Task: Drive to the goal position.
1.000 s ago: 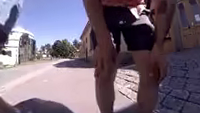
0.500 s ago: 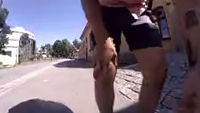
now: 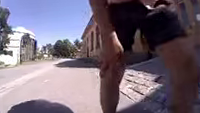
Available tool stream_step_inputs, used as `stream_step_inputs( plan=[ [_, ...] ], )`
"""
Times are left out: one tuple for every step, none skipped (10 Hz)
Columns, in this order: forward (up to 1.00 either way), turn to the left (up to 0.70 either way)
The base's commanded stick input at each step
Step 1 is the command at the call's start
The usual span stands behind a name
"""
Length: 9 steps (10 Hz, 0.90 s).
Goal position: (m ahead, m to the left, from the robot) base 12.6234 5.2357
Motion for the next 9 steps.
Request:
stream_step_inputs(
  plan=[
    [0.00, 0.70],
    [0.00, 0.70],
    [0.00, 0.70],
    [0.00, 0.70],
    [0.00, 0.38],
    [0.00, 0.00],
    [0.00, 0.00],
    [0.00, 0.00],
    [0.00, 0.00]
  ],
)
